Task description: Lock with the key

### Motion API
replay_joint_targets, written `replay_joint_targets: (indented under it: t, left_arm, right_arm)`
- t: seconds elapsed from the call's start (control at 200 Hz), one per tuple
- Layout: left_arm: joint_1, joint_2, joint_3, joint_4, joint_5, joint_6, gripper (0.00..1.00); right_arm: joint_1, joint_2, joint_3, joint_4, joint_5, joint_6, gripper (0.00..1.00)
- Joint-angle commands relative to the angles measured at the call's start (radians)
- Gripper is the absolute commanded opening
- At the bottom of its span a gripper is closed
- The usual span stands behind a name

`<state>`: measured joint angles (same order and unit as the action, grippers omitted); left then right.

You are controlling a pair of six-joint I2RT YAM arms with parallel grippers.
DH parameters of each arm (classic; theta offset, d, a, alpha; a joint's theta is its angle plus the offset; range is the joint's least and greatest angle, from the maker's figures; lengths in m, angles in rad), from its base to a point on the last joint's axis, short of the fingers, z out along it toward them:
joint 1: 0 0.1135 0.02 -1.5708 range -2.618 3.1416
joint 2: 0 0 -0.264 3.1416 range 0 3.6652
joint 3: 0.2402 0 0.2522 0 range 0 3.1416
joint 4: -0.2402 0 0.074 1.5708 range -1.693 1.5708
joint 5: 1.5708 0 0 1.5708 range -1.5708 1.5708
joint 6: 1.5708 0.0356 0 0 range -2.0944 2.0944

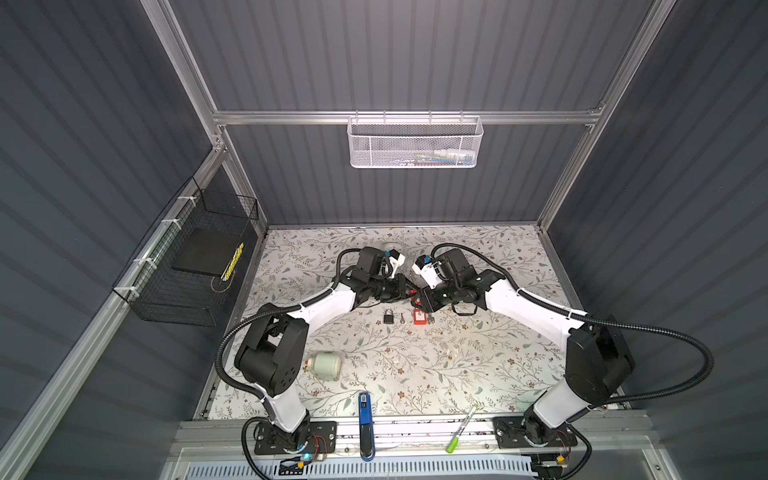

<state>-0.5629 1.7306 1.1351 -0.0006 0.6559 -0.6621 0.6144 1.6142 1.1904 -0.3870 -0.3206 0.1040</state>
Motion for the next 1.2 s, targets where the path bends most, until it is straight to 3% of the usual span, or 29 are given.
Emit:
replay_joint_targets:
  t: [0.0,0.105,0.155,0.36,0.555,0.74,1.196]
  left_arm:
    - [0.006,-0.023,-0.042,0.078,0.016,-0.035,0.00]
    - [0.012,-0.063,-0.082,0.201,-0.017,-0.120,0.00]
    - [0.020,-0.084,-0.101,0.275,-0.040,-0.180,0.00]
    - [0.043,-0.149,-0.143,0.510,-0.138,-0.374,0.00]
    - [0.070,-0.115,-0.195,0.828,-0.176,-0.639,0.00]
    - [0.075,-0.115,-0.201,0.866,-0.191,-0.677,0.00]
    - [0.075,-0.100,-0.190,0.887,-0.175,-0.694,0.00]
  right_arm:
    - [-0.005,-0.071,-0.033,0.056,0.014,0.008,0.62]
    - [-0.047,-0.160,-0.133,0.170,-0.006,0.085,0.71]
    - [-0.075,-0.210,-0.197,0.267,-0.069,0.150,0.73]
    - [-0.189,-0.357,-0.465,0.742,-0.115,0.549,0.80]
    - [-0.255,-0.254,-0.525,1.094,-0.267,0.825,0.83]
    - [-0.250,-0.086,-0.525,1.495,-0.340,1.087,0.83]
    - [-0.146,0.090,-0.384,1.653,-0.332,1.194,0.84]
